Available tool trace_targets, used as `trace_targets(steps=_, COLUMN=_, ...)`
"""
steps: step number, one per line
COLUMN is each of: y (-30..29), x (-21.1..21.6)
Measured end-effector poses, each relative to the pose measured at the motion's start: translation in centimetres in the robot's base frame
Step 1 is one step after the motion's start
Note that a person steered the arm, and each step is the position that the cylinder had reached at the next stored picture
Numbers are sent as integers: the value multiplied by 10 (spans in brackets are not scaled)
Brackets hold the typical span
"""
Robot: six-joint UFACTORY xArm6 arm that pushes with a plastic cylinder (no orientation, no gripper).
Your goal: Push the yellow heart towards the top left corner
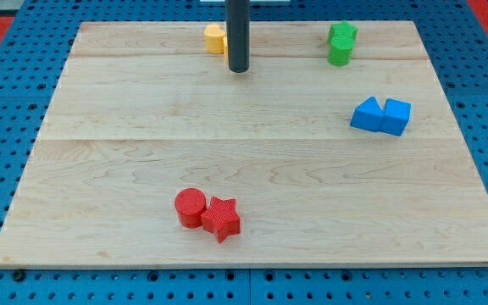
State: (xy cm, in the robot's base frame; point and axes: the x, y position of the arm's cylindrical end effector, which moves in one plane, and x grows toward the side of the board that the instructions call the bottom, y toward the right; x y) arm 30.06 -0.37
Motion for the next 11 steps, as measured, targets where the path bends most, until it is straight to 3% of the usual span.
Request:
trace_targets(steps=1, y=25, x=-7)
trace_targets(steps=2, y=23, x=-41)
trace_targets(steps=4, y=-52, x=-77)
trace_targets(steps=6, y=-137, x=-83)
trace_targets(steps=8, y=-137, x=-98)
trace_targets(steps=9, y=-186, x=-95)
trace_targets(steps=10, y=-151, x=-95)
trace_targets(steps=11, y=-58, x=-94)
